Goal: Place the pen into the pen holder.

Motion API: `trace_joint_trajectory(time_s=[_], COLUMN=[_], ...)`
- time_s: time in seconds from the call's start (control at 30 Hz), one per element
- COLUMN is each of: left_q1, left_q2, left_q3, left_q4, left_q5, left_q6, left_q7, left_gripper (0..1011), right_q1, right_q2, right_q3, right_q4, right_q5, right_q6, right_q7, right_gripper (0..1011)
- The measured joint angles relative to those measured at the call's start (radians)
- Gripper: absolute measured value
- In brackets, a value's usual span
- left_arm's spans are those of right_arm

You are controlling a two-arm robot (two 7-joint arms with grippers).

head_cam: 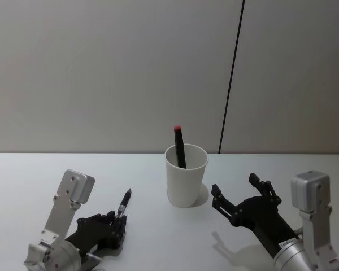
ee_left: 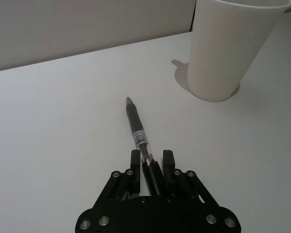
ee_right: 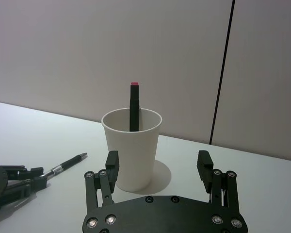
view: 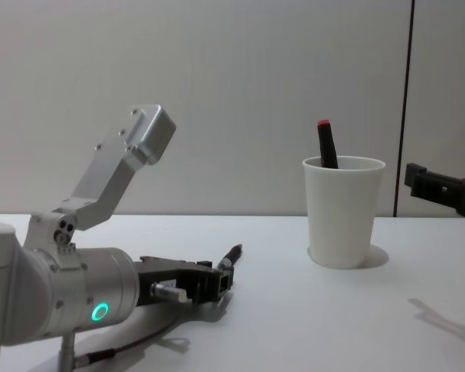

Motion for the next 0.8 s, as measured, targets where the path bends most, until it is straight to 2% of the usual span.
trace_joint_trajectory(time_s=[0.47, 0.8], left_q1=[0.0, 0.0], left_q2=[0.0, 0.0], left_q3=[0.0, 0.0], left_q4=[0.0, 0.0], left_q5=[0.0, 0.0], left_q6=[0.0, 0.0], left_q7=[0.0, 0.0], left_gripper=[194, 180], right_q1=[0.0, 0.0], right_q2=[0.0, 0.0], right_q3=[0.0, 0.0], right_q4=[0.0, 0.0], right_q5=[0.0, 0.0], right_q6=[0.0, 0.0], right_q7=[0.0, 0.0], right_gripper=[1001, 1001])
